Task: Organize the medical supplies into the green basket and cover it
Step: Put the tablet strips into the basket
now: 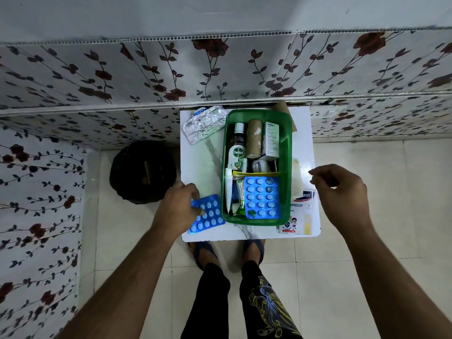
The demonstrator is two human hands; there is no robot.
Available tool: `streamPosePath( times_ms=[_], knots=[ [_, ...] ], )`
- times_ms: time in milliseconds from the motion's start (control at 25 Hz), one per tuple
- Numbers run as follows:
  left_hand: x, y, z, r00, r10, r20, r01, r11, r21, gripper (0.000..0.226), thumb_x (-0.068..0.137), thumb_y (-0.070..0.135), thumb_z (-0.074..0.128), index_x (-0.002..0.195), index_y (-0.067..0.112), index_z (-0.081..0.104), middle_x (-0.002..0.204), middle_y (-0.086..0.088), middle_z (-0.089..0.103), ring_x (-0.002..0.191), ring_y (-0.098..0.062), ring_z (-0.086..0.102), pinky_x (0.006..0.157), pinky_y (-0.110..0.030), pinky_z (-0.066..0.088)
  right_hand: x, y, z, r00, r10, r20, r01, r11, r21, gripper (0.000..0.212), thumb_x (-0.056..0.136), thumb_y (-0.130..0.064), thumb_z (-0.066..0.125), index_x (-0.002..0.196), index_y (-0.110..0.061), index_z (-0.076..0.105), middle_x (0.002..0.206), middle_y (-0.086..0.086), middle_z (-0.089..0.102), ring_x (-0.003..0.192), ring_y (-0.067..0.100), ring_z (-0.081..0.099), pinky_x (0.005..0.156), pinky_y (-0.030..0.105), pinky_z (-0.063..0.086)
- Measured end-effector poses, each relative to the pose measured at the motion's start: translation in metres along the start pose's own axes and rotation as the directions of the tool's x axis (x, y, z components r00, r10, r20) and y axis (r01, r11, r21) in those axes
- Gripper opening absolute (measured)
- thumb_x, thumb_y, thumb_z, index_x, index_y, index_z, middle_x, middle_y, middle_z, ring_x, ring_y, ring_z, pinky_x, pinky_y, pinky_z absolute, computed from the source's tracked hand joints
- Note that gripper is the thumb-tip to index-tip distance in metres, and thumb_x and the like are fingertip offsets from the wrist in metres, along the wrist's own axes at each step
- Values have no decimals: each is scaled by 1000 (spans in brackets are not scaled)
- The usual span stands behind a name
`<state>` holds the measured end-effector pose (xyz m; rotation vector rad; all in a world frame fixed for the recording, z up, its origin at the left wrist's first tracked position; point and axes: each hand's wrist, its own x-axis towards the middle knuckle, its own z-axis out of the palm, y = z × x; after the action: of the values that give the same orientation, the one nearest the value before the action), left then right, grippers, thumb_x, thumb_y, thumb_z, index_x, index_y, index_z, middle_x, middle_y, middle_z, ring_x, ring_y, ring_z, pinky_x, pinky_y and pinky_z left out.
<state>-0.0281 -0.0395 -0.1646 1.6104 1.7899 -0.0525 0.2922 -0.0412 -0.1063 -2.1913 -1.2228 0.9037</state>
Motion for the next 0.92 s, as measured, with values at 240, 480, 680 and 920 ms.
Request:
streamPosePath(
  times_ms=[240,480,680,920],
  knots=[
    [-15,-17,-15,986,-168,19,167,960,-226,34,66,9,83,74,23,53,70,5,59,65,-15,56,61,-31,45,-11,39,3,976,186,110,-162,967,-196,17,86,-20,66,102,-27,65,87,-7,70,79,15,67,58,24,48],
    [-22,17,-68,928,-279,-246,70,781,-621,26,83,5,72,78,29,65,71,10,72,66,-8,67,67,-26,55,1,39,29,975,207,82,-186,959,-215,44,84,-49,66,120,-24,62,105,-2,69,96,20,65,72,31,45],
    [-20,93,-67,968,-241,-67,69,516,-854,15,90,1,62,82,14,65,74,1,77,68,-14,75,54,-25,57,21,33,43,946,298,124,-279,948,-154,32,78,-49,72,96,-24,66,89,-8,69,86,19,65,65,30,44],
    [-14,131,-17,995,-55,81,80,931,-355,15,88,8,59,90,23,56,91,-9,71,77,-25,67,66,-33,52,27,38,31,947,309,84,-314,949,43,24,76,-39,79,75,-24,60,77,-5,67,79,21,65,66,31,46]
  ],
)
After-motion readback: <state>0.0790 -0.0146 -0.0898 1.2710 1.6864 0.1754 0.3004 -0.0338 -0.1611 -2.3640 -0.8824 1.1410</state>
